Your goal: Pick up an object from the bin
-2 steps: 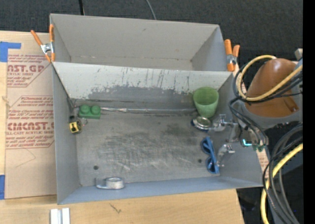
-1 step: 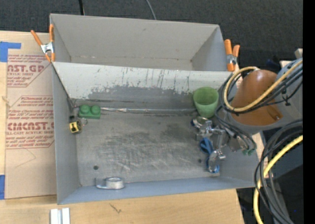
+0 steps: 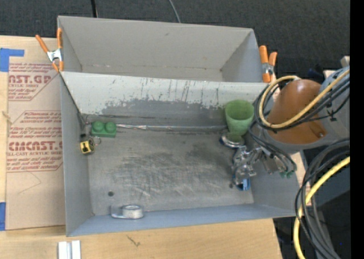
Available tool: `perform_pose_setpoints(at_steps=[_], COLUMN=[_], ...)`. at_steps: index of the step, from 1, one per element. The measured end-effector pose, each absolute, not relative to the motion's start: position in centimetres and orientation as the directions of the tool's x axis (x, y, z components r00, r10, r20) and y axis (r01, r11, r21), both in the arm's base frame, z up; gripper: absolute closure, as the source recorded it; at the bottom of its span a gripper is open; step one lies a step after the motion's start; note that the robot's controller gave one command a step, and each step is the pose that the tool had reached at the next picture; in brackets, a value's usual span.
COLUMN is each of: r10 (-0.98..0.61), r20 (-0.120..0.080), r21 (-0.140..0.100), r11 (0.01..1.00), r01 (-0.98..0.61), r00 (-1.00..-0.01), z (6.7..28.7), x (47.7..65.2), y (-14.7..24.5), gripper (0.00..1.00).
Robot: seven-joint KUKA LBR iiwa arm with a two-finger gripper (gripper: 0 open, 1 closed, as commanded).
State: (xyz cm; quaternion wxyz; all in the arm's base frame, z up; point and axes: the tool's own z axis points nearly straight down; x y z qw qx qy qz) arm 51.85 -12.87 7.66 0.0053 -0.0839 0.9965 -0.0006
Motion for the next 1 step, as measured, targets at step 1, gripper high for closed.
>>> perform_pose_setpoints(at_steps=[1], r10=[-0.142], r20=[-0.01], r21=[-0.005], r11=[0.99], r01=[-0.142], r00=[-0.99], z=[25.34], x=[50.63], y=[-13.86], gripper=[1.0])
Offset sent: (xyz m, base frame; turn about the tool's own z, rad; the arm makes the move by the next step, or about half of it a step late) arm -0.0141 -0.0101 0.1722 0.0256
